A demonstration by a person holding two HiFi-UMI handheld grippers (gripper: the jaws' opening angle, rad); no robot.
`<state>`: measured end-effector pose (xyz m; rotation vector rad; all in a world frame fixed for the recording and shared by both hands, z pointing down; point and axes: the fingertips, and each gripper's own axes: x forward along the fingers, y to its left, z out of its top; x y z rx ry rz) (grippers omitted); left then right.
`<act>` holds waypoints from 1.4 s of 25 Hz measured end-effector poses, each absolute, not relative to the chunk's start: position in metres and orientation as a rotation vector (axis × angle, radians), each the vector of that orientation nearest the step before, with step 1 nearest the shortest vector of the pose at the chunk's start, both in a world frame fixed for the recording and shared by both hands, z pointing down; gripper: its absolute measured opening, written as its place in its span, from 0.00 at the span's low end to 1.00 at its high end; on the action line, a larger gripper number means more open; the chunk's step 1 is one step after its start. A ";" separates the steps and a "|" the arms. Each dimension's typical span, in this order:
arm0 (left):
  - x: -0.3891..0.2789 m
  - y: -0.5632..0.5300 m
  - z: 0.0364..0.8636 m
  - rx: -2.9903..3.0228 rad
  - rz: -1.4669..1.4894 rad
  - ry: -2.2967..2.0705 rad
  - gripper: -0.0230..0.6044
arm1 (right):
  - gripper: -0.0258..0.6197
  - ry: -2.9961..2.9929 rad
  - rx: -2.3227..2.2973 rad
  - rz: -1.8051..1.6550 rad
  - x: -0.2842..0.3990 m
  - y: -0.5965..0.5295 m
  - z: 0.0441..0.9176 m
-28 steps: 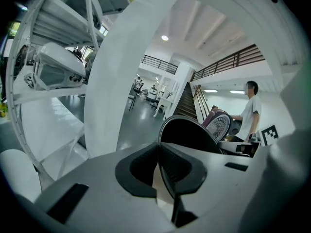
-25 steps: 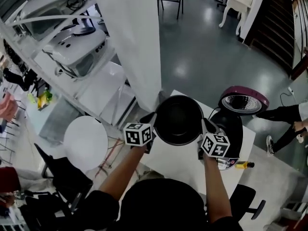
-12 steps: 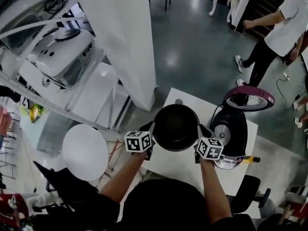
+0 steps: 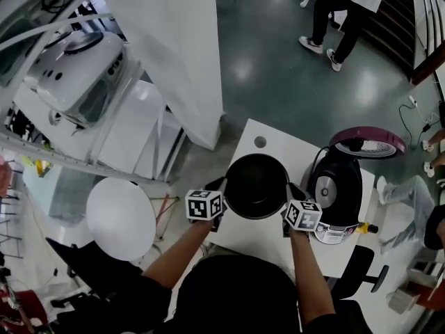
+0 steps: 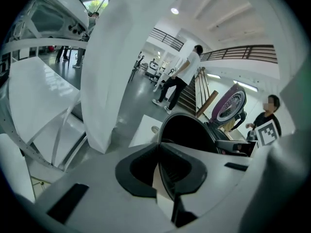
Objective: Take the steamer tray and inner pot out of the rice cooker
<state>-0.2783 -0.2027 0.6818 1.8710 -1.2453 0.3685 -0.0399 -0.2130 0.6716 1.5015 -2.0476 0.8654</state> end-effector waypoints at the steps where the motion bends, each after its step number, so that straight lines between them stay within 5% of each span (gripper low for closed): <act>1: -0.279 -0.204 0.685 1.868 0.370 -1.241 0.07 | 0.07 -2.040 1.499 0.868 -0.041 -0.213 0.675; 26: -0.279 -0.223 0.717 2.018 0.554 -1.200 0.09 | 0.07 -1.955 1.504 0.908 -0.044 -0.222 0.711; 35: -0.275 -0.217 0.655 2.192 0.479 -1.253 0.12 | 0.07 -2.172 1.553 0.731 -0.033 -0.214 0.613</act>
